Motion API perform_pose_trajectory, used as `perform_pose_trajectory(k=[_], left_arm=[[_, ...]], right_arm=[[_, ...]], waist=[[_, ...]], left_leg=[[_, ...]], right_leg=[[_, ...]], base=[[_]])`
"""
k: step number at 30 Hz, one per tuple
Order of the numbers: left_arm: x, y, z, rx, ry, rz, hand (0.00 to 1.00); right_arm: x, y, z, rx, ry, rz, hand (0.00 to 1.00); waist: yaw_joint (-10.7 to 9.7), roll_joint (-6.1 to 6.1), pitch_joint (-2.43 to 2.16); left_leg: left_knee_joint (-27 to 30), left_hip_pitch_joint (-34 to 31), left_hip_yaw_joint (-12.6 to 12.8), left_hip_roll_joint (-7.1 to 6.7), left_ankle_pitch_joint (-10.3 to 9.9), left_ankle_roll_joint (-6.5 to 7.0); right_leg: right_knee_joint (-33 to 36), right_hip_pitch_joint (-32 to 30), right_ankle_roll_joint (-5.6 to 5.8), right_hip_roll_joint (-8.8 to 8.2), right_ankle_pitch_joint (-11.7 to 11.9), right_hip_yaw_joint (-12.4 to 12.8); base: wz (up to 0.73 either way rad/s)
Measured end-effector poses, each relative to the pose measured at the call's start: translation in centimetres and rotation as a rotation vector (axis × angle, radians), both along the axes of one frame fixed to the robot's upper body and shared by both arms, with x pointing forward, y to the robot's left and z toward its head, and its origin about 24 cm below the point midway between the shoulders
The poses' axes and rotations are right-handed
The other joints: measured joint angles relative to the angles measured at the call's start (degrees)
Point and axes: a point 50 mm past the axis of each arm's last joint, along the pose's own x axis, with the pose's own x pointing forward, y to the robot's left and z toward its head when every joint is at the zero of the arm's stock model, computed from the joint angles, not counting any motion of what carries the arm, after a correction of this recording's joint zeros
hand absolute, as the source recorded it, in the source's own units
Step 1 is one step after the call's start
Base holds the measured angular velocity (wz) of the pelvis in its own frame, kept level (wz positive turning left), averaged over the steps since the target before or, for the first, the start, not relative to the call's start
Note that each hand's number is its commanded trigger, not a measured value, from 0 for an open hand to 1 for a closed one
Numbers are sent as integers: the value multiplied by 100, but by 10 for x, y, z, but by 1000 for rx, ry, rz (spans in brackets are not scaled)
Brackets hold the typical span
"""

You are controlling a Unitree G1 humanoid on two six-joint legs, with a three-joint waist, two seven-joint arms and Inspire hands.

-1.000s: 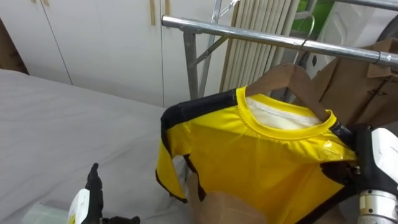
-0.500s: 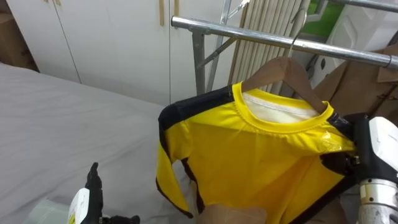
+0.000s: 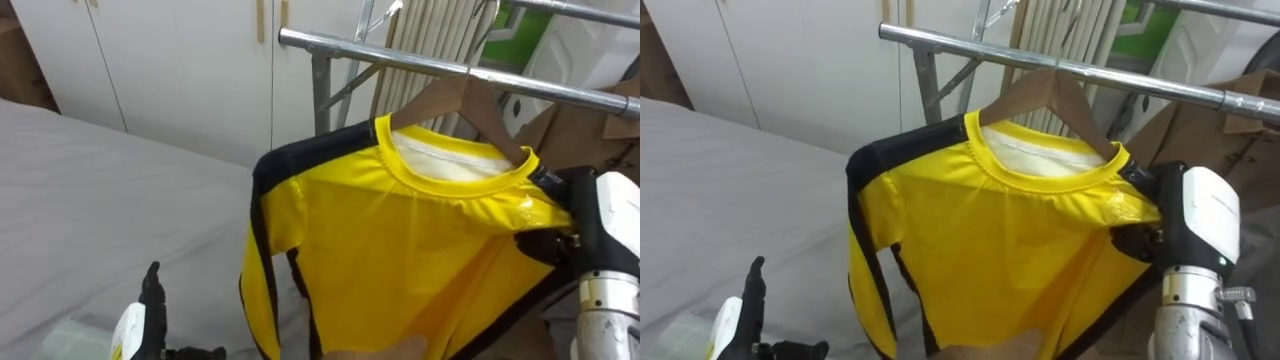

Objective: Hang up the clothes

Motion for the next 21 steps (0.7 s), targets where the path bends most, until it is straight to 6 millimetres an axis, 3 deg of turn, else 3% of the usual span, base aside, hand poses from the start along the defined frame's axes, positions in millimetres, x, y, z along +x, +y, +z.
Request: perform_pose_trajectory(k=[11,21], left_arm=[[-1,3,-1,3,17,-14,0],[-1,6,0,19,18,-19,0]], right_arm=[[3,-12,-8,214,41,-18,100],[32,-17,-7,264,69,-60,100]], waist=[[5,-1,11],[10,-35,37]], left_leg=[[1,-73,-159,2,0,0],[1,-151,-293,2,1,1]], right_leg=[[-99,45,-6,-54,6,-221],[-166,53,-2,-69,2,-299]], base=[[9],[5]])
